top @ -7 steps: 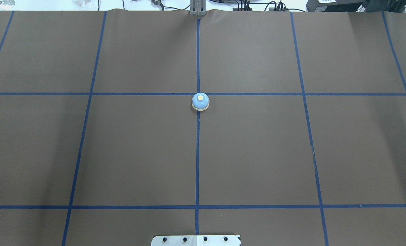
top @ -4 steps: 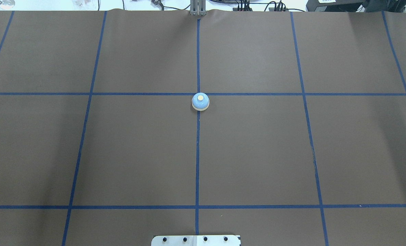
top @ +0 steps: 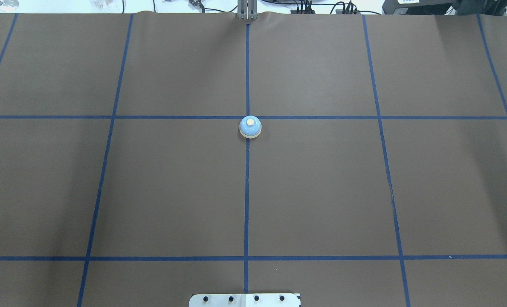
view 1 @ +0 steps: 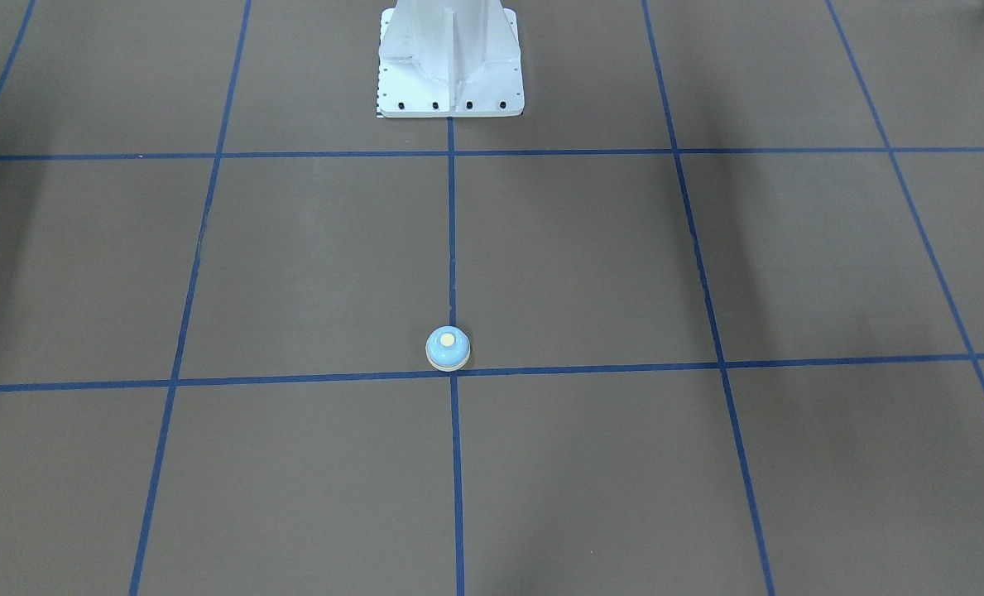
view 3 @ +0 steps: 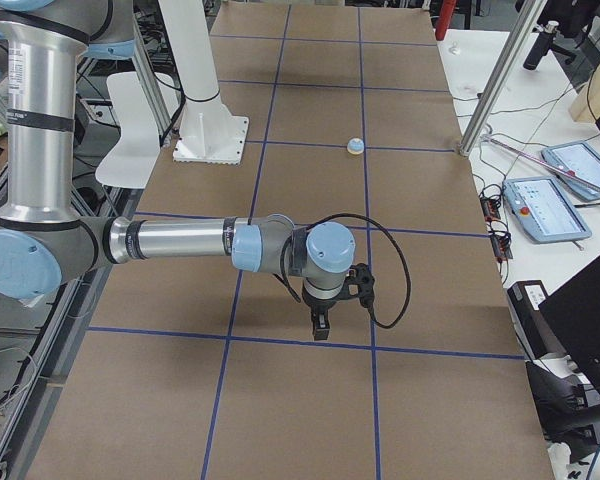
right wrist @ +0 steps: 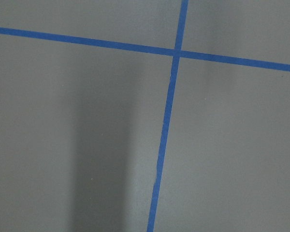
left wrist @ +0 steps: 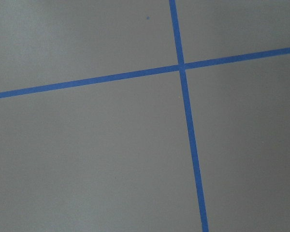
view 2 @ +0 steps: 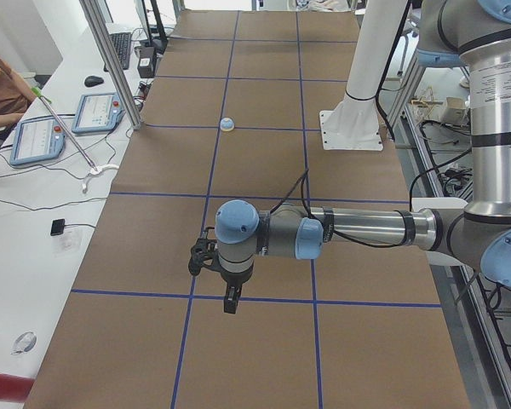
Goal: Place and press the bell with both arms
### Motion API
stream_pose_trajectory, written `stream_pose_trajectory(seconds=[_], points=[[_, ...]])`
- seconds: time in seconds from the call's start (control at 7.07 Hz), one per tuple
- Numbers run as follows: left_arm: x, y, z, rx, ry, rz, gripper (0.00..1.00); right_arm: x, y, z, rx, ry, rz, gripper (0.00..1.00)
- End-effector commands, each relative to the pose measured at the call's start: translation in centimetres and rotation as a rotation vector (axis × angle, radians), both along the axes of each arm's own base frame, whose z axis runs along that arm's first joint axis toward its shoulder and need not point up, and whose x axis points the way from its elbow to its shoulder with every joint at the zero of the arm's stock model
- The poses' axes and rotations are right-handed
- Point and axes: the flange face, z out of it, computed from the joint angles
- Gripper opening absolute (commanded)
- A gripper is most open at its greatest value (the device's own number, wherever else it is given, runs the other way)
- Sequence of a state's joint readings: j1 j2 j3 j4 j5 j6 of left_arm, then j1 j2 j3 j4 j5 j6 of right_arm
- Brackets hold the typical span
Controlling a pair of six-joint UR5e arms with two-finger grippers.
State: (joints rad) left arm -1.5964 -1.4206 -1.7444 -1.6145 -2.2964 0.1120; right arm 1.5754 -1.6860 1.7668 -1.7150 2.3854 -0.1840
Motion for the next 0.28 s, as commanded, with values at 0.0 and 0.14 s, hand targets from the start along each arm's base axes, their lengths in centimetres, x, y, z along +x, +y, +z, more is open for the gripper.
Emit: stream_pose_trajectory(seconds=[0.0,0.14], points=[[-0.01,0.02,0.08,-0.001,0.002,0.000,1.00,0.00,-0.01,-0.02,0.002,0.000,-0.001,1.00],[-0.01,0.10,0.22,-0.003,0.002,0.001,1.00,0.00,-0.08,-0.16,-0.001,0.000,0.004,1.00]])
